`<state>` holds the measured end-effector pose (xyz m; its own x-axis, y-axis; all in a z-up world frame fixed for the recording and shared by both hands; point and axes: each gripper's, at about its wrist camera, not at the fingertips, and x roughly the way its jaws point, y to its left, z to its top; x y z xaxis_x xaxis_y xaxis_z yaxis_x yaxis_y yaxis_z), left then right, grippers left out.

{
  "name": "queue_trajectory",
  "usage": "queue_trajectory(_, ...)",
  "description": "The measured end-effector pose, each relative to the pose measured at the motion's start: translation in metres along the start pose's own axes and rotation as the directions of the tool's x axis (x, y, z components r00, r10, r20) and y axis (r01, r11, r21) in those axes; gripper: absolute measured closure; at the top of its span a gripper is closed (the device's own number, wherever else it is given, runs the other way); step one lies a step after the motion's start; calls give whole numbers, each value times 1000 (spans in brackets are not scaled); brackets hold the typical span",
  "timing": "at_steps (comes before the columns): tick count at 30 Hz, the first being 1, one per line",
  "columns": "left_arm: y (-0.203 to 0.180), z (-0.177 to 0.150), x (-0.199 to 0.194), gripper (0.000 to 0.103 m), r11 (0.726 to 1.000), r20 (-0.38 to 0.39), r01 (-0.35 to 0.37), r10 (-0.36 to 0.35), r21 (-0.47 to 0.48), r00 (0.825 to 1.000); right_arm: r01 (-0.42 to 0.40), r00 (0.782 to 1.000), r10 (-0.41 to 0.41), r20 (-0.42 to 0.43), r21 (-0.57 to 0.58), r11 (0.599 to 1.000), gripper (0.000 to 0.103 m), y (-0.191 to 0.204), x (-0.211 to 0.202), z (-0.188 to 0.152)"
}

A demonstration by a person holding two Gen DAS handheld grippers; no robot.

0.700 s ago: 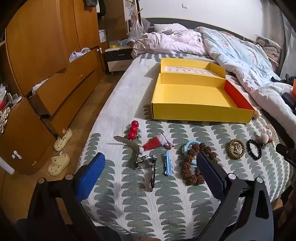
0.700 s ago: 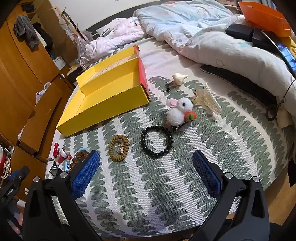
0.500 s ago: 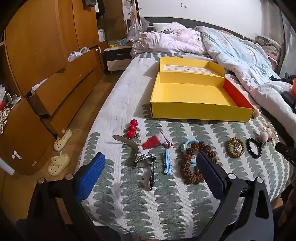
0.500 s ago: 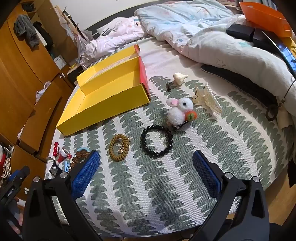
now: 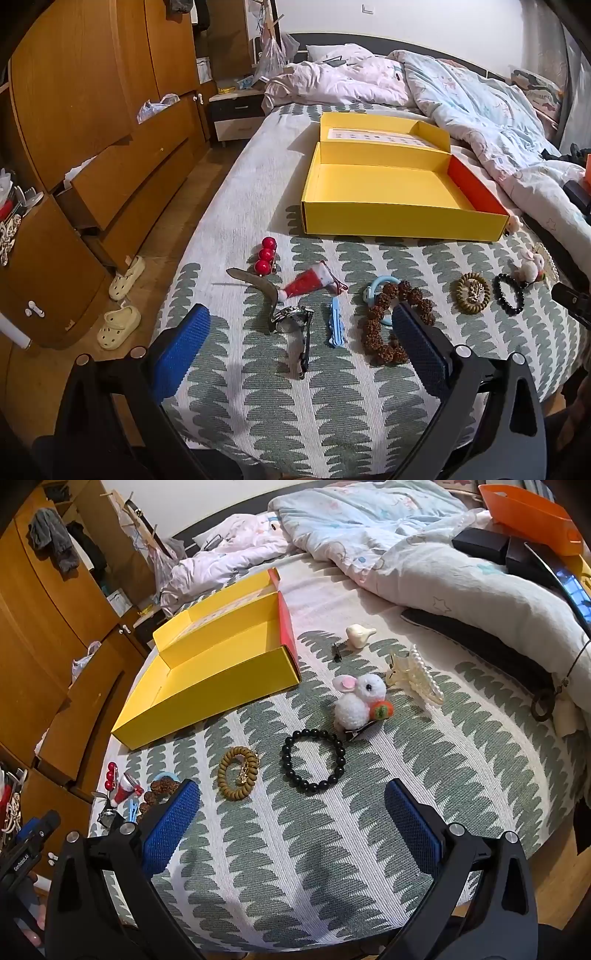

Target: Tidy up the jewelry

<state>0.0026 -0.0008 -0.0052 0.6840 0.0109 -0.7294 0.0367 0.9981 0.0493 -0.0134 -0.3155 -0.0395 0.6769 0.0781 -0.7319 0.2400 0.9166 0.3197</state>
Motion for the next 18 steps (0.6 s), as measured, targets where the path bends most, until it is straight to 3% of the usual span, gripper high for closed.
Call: queue_trajectory(18,5,1,3,6,1000,-16,-13,13,-4,1000,3,1000,-3,-2,-2,1000,3,2,2,0)
